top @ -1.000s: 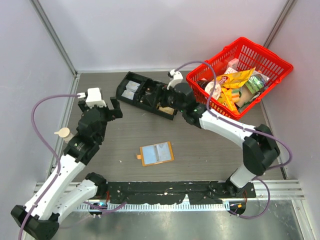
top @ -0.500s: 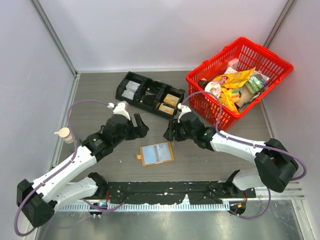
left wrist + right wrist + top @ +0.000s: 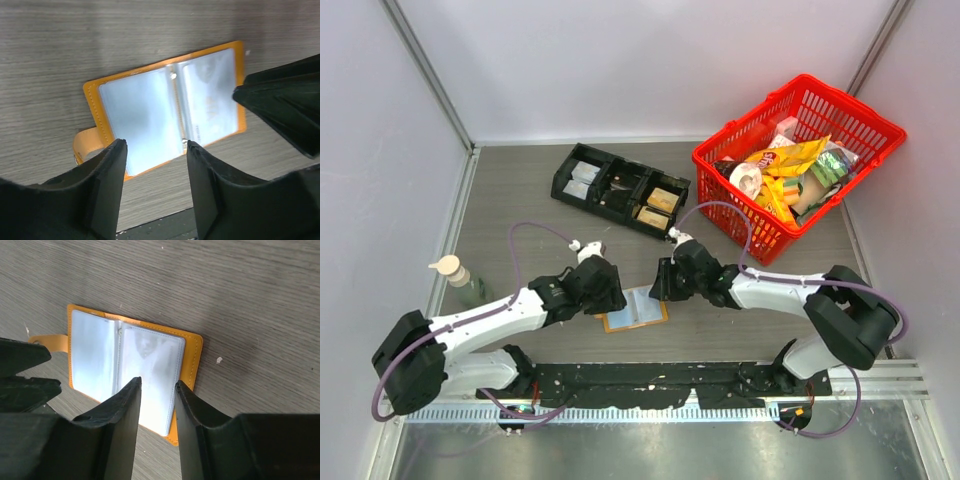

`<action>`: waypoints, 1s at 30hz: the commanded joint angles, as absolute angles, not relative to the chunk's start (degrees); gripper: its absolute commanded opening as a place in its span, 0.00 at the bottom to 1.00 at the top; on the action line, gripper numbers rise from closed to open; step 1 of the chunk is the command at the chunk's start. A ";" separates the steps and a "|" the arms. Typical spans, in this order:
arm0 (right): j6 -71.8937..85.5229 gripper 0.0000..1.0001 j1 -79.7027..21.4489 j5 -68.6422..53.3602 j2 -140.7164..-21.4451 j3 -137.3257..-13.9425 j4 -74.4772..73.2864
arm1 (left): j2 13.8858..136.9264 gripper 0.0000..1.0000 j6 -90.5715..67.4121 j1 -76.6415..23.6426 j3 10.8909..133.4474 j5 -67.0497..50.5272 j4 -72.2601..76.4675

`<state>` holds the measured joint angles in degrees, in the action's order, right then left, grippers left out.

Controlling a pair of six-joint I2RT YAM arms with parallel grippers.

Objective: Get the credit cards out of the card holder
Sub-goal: Remove the credit card from the card holder.

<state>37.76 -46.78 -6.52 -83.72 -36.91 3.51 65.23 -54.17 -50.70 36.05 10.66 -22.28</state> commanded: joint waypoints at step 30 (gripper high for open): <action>36.04 0.33 -49.66 -12.04 -81.74 -42.10 1.49 | 76.20 0.38 -59.50 -54.93 33.49 11.25 -16.52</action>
<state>36.99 -48.58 -9.76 -84.53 -39.35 0.99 73.63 -57.91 -54.19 33.80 13.45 -21.26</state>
